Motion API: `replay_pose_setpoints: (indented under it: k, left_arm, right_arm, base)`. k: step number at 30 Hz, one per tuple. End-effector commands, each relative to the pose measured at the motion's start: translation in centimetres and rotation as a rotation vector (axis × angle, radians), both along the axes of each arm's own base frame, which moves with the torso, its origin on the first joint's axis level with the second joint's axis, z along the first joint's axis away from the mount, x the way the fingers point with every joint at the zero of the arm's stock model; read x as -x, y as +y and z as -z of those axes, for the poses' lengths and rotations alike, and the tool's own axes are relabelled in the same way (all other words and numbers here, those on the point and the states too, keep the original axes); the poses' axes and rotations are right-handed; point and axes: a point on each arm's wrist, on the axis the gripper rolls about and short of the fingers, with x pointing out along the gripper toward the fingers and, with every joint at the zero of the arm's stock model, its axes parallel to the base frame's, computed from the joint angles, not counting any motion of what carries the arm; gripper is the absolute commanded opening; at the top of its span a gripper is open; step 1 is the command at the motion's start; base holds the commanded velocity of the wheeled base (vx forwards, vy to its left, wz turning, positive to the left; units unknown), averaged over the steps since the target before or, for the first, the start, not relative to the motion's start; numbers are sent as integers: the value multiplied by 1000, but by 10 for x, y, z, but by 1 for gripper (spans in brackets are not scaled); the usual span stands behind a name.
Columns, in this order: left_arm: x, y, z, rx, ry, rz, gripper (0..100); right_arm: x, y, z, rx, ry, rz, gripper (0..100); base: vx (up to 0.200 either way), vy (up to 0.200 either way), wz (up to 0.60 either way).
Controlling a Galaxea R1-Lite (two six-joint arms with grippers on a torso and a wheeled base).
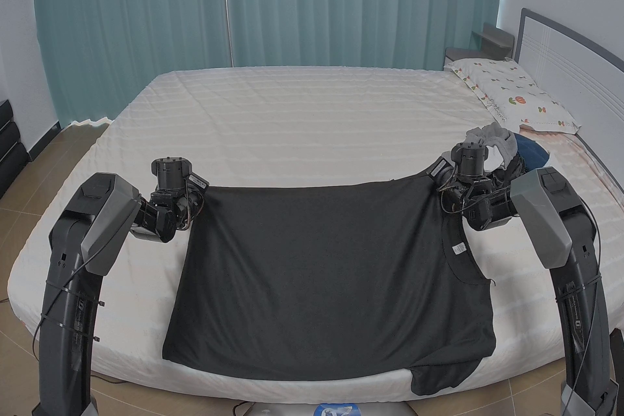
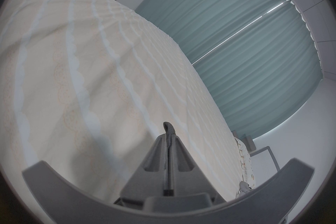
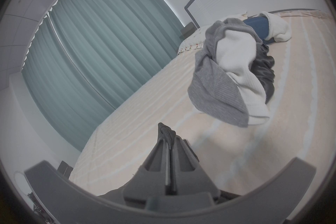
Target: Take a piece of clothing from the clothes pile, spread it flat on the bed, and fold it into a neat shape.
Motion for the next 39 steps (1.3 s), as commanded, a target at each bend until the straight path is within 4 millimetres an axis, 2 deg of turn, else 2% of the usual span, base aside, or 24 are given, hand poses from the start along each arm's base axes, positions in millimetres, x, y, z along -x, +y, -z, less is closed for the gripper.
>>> replay_pose_setpoints:
  k: [1, 6, 10, 15, 23, 24, 26, 27, 34, 39]
  left_arm:
    - [-1, 8, 1, 0, 0, -17, 0]
    - [-1, 10, 3, -2, 4, -21, 0]
    - [-2, 7, 7, -3, 9, -11, 0]
    - [-8, 4, 11, -4, -3, -4, 0]
    - [-8, 0, 12, -5, 0, 5, 0]
    - [-8, 0, 14, -4, 6, 8, 0]
    - [-7, 0, 15, -5, 17, 8, 0]
    - [-7, 0, 15, -5, 19, 8, 100]
    - [-8, 0, 14, -7, 14, 3, 100]
    - [-5, 6, 1, 3, 6, -13, 100]
  right_arm:
    - [-11, 2, 15, 25, -16, 4, 0]
    - [-14, 3, 13, 53, -26, 0, 0]
    - [-14, 4, 23, 61, 3, -3, 0]
    - [-14, 3, 46, 98, 44, -1, 0]
    - [-13, 6, 52, 104, 68, -5, 0]
    - [-13, 7, 53, 104, 79, -7, 100]
    - [-12, 7, 54, 105, 82, -5, 100]
    - [-12, 7, 53, 106, 80, -7, 100]
    - [-11, 5, 35, 151, 57, 16, 100]
    - [11, 1, 5, 142, 72, 5, 100]
  base:
    - [0, 0, 0]
    - [0, 0, 0]
    - [0, 0, 0]
    - [0, 0, 0]
    - [0, 0, 0]
    - [0, 0, 0]
    - [0, 0, 0]
    - [0, 0, 0]
    - [0, 0, 0]
    - [0, 0, 0]
